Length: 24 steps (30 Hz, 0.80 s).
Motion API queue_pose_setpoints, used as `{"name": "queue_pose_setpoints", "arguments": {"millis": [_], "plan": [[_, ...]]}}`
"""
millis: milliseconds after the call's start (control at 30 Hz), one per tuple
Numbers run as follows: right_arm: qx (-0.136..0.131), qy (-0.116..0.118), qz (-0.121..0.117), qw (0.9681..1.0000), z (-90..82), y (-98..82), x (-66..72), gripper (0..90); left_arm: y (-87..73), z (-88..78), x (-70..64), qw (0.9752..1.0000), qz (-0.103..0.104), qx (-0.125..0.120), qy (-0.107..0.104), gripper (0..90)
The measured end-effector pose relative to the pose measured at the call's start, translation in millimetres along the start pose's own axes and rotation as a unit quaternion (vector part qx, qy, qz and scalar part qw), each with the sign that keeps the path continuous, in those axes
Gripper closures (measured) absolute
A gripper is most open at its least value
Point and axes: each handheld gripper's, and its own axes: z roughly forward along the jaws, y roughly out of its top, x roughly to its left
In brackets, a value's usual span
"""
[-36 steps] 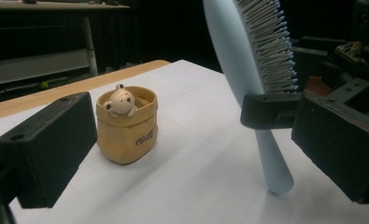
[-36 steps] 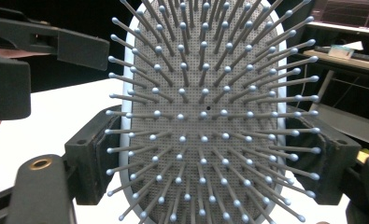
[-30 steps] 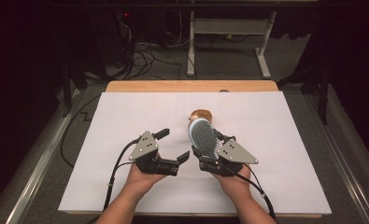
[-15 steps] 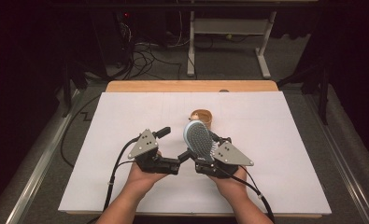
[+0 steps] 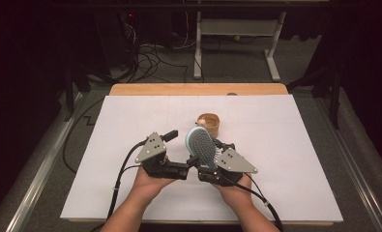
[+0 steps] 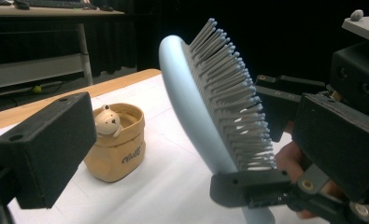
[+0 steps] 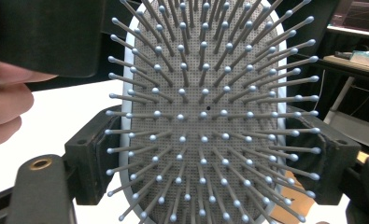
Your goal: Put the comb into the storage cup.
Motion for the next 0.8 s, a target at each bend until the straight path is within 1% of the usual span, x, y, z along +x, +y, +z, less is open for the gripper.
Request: {"name": "queue_pose_setpoints", "arguments": {"millis": [133,333,533,600,667,767,800], "plan": [[0.002,0.005,-0.008,0.9999,2.4,-0.5,3.7,20.4,-0.4,1.6,-0.9,1.0000,0.002,0.001,-0.001,0.9],[0.003,0.011,-0.007,0.9999,3.8,-0.8,7.6,20.4,-1.6,3.1,-1.3,1.0000,0.004,0.004,-0.003,1.9],[0.004,0.015,-0.009,0.9998,5.3,-1.3,11.6,20.4,-3.2,4.6,-0.4,1.0000,0.001,0.008,-0.004,3.5],[0.006,0.017,-0.011,0.9998,5.3,-1.5,12.4,20.4,-3.8,3.7,1.8,0.9999,-0.008,0.006,-0.008,6.0],[0.006,0.018,-0.009,0.9998,5.9,-1.8,12.9,20.4,-4.5,3.2,3.7,0.9998,-0.011,0.010,-0.011,10.6],[0.007,0.018,-0.011,0.9997,5.8,-1.6,13.2,20.4,-4.9,3.1,4.9,0.9997,-0.015,0.012,-0.013,14.5],[0.007,0.019,-0.010,0.9998,5.7,-1.6,13.2,20.4,-4.8,3.1,4.9,0.9997,-0.015,0.011,-0.013,14.6]]}}
